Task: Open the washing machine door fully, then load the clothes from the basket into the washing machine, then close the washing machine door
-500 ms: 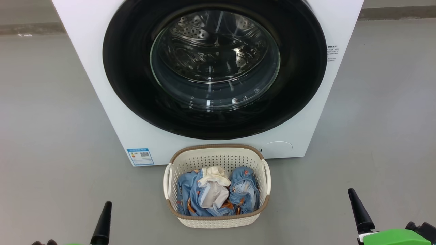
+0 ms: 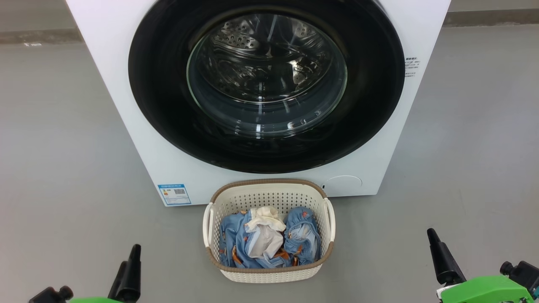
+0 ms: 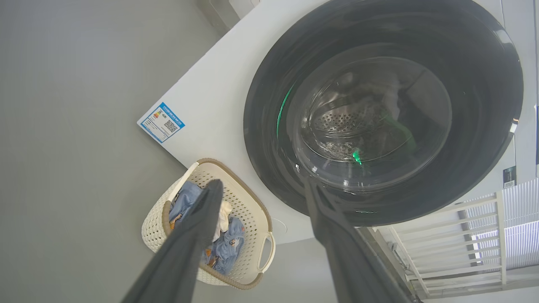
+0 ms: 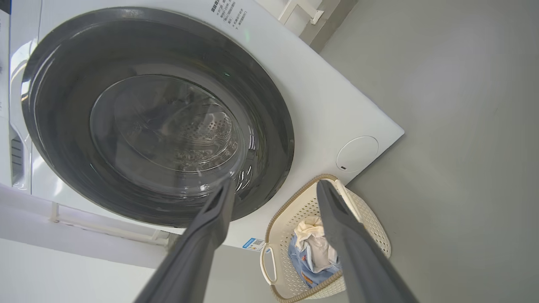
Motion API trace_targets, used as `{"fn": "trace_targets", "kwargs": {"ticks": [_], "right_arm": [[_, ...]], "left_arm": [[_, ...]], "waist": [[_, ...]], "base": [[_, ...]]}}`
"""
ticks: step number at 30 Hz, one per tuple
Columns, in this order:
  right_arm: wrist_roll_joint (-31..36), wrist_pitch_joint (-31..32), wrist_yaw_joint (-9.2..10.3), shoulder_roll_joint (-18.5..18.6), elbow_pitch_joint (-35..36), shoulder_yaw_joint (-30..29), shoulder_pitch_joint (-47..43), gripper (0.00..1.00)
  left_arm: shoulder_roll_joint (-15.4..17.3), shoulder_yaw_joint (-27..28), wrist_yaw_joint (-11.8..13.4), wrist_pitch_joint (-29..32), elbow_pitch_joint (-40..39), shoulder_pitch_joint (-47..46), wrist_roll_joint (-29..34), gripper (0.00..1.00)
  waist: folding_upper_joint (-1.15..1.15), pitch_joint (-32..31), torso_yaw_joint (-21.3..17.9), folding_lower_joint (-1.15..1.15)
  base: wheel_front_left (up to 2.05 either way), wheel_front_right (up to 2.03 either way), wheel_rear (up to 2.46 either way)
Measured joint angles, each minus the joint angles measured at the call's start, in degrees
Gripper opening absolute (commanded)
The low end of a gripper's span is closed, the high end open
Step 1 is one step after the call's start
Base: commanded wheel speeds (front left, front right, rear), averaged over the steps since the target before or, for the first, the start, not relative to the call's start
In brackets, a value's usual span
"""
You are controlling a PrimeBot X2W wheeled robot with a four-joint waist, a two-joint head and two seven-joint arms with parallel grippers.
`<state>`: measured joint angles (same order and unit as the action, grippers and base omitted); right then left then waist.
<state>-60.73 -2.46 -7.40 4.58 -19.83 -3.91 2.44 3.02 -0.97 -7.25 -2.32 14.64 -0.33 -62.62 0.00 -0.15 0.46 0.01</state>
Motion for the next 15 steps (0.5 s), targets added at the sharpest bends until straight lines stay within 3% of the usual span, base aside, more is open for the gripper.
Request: {"fn": "trace_targets", "kwargs": {"ticks": [15], "right_arm": [[11.6,-1.8,0.00,0.7,-0.1,1.0,0.2,1.00]], "left_arm": [[0.8,-1.2,-0.1,-2.3,-1.2,-0.2,12.3,1.00]], "waist": [[0.00,-0.1,0.1,0.00]], "base": [[0.00,0.00,0.00]]}}
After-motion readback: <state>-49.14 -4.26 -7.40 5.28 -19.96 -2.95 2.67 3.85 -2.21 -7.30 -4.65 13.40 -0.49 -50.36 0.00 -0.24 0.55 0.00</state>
